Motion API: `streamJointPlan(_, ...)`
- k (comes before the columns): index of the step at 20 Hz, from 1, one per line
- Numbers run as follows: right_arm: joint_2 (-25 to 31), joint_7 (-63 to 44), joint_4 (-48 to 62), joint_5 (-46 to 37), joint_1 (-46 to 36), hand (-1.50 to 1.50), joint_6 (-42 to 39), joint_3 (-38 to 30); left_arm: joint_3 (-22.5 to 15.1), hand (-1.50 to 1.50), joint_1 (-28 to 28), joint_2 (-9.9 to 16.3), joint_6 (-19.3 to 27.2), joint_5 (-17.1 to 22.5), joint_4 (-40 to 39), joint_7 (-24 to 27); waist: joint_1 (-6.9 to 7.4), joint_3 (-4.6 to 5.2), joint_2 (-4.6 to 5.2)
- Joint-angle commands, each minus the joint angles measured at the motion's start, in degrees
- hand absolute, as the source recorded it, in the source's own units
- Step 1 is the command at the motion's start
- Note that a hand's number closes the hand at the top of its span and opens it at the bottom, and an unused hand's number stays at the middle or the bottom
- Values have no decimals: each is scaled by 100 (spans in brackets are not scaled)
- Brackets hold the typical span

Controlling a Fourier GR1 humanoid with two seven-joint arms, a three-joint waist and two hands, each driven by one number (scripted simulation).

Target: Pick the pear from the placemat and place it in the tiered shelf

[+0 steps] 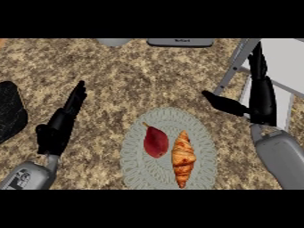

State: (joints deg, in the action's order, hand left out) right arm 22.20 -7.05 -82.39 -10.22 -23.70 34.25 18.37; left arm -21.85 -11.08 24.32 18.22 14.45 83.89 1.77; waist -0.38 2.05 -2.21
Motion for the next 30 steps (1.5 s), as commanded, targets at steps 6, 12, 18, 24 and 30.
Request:
streamJointPlan(6, -162, -1103, 57, 307, 10, -150, -1256, 708, -102, 0, -101, -142, -100, -52, -131, -71, 105, -184, 214)
streamJointPlan(12, 0, -2563, -98, -51, -1001, -150, -2166, 1169, -81, 0, -270, -210, -132, -114, -318, -33, 172, -167, 217)
streamJointPlan(18, -149, -4231, -49, -6, -2221, -150, -3406, 1529, -184, 0, -374, -389, -75, -220, -399, -108, 211, -173, 202)
streamJointPlan(24, -488, -5494, 172, 321, -2920, -150, -4896, 2117, -135, 0, -340, -435, -104, -261, -555, 89, 188, -174, 207)
streamJointPlan(30, -1076, -6641, 226, 651, -3516, -150, -5340, 2046, 39, 0, -320, -377, -156, -239, -367, -90, 86, -197, 189)
